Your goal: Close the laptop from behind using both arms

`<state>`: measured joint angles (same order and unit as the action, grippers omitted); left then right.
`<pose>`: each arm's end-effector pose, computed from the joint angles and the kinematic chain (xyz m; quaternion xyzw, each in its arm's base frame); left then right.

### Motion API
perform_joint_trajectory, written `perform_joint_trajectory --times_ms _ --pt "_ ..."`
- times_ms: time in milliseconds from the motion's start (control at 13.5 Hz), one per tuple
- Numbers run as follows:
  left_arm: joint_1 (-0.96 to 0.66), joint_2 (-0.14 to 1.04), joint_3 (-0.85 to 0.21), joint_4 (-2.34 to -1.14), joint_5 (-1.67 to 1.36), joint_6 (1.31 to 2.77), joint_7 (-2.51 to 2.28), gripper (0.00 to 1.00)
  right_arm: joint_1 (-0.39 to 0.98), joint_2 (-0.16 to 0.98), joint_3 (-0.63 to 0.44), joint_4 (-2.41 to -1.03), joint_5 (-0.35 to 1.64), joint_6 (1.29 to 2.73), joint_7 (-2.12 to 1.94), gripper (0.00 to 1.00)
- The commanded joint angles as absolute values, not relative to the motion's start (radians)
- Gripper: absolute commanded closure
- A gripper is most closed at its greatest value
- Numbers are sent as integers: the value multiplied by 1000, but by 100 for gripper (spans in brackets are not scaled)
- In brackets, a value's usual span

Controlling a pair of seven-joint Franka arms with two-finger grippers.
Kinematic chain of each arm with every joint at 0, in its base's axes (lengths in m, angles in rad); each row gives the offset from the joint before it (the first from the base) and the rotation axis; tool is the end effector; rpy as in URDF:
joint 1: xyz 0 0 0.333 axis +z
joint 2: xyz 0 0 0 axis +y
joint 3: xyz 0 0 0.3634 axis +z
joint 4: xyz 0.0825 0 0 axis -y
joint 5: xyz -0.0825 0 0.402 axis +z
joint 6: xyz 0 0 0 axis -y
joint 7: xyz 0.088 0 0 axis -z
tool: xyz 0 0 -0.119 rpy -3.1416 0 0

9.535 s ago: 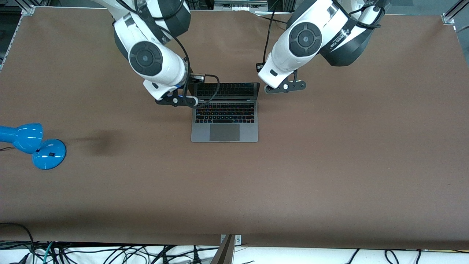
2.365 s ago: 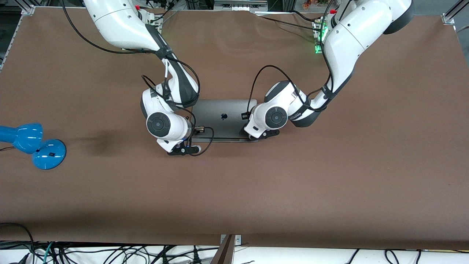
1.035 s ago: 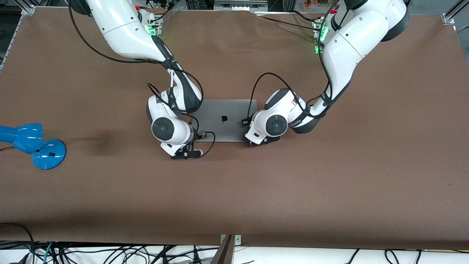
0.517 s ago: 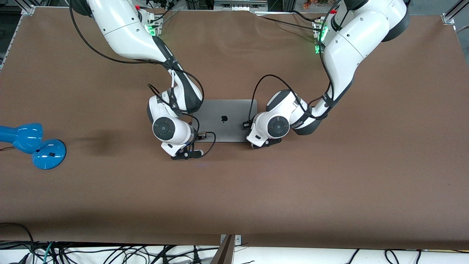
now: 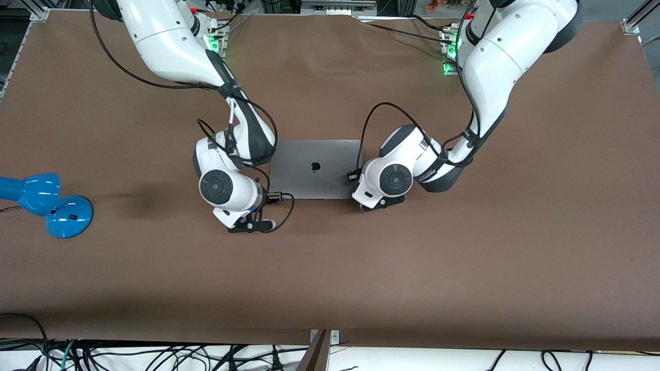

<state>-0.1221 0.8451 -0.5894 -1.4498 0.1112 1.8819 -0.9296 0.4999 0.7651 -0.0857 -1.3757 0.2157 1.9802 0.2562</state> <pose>0.6072 -0.4032 0.2359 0.9665 0.1311 -0.2198 0.0189 0.6861 0.3342 0.2610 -0.9941 -0.0375 0.0950 0.0354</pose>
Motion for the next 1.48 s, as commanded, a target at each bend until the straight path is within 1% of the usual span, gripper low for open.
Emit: perform_joint_trajectory --times_ms 0,148,370,517,591,665,813,961,1109,1404 --pt "-104 750 -589 -1470 137 1783 -870 0 503 761 -149 -1202 203 1762 253 1" --pt "-94 701 -589 -1471 135 1714 -845 0 479 706 -175 -1175 201 1666 250 1" --pt "-84 594 -586 -1492 130 1628 -792 0 388 586 -164 -1184 141 1629 239 1" --pt "-83 511 -545 -1514 120 1588 -726 0 332 513 -161 -1184 120 1574 235 1" --pt "-84 485 -540 -1514 117 1548 -700 0 293 480 -144 -1186 120 1562 209 1" --pt "-83 451 -529 -1516 114 1525 -681 0 234 450 -105 -1195 117 1552 178 1" --pt "-83 366 -496 -1569 106 1519 -597 0 155 393 -55 -1239 89 1552 160 0" --pt "-89 277 -406 -1606 17 1525 -504 0 129 353 -54 -1265 74 1552 89 0" --pt "-95 189 -329 -1644 -8 1523 -390 0 88 298 -54 -1319 71 1551 42 0" --pt "-103 86 -276 -1686 5 1523 -342 0 31 230 -54 -1400 39 1562 41 0"
